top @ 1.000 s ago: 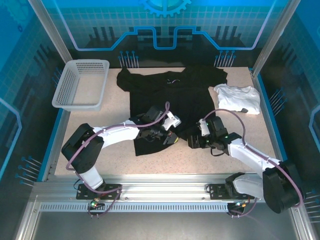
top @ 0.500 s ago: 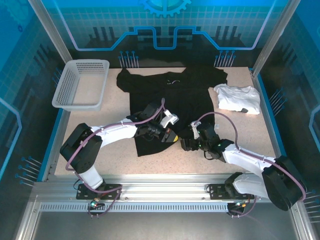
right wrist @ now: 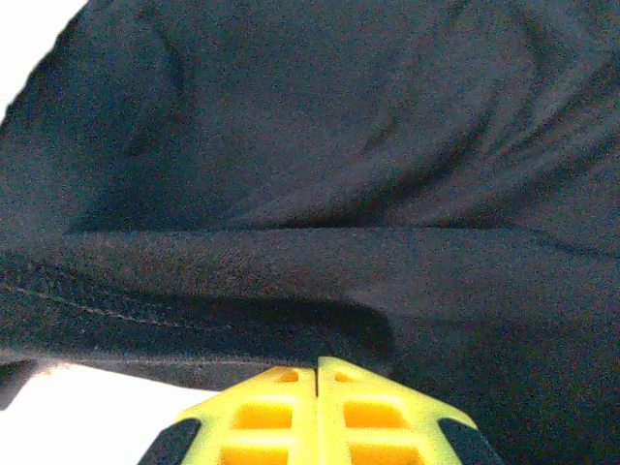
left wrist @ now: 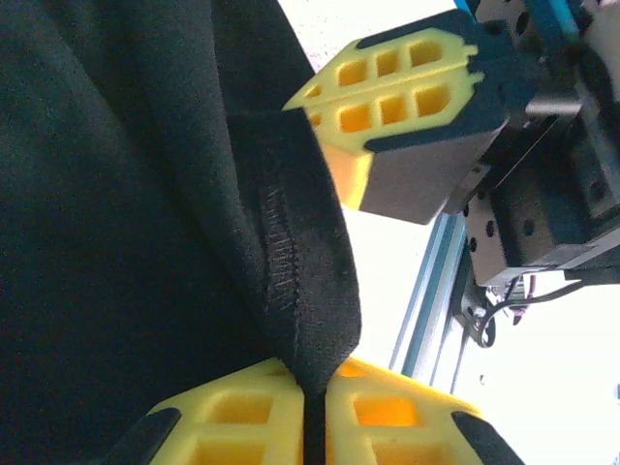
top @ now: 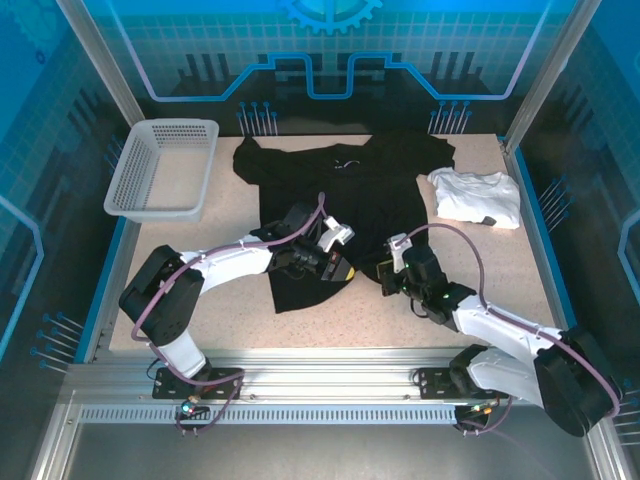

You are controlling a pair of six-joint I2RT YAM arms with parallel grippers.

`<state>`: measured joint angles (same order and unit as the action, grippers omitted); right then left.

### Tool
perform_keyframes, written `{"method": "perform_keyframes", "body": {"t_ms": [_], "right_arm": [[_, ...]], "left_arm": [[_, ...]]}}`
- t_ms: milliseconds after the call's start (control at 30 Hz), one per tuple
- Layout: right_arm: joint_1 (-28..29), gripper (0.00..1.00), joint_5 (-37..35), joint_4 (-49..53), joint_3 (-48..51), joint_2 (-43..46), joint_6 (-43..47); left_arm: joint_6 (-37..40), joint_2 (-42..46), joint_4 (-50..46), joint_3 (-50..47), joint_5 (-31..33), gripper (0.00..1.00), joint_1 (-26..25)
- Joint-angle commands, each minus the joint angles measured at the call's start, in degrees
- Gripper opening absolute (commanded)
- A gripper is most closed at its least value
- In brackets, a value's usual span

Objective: Fold the inside-out t-shirt

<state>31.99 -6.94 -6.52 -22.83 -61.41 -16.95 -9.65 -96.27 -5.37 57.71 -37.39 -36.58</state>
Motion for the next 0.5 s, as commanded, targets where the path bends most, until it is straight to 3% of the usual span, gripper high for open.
{"method": "perform_keyframes", "body": {"t_ms": [0,133,333,467], "right_arm": [[-1.7,0.0,2.6,3.4,-1.4,2.3,0.6],[-3.0,0.0,4.7,8.4,-3.7,5.1,1.4],[-5.3,0.0,10.4,15.2,-10.0,7.6,-0.1],[-6.7,0.0,13.7,17.8,-13.4,6.4,-2.7]], "left_arm": [[-0.5,-0.4,1.0,1.0,-1.9,0.14,0.3],[1.2,-0.3,0.2,0.5,1.1,0.2,0.1],[6.8,2.5,-0.7,-0.9,9.5,0.5,-2.8],[9.1,3.3,0.7,-0.2,15.2,0.59,-6.1]]}}
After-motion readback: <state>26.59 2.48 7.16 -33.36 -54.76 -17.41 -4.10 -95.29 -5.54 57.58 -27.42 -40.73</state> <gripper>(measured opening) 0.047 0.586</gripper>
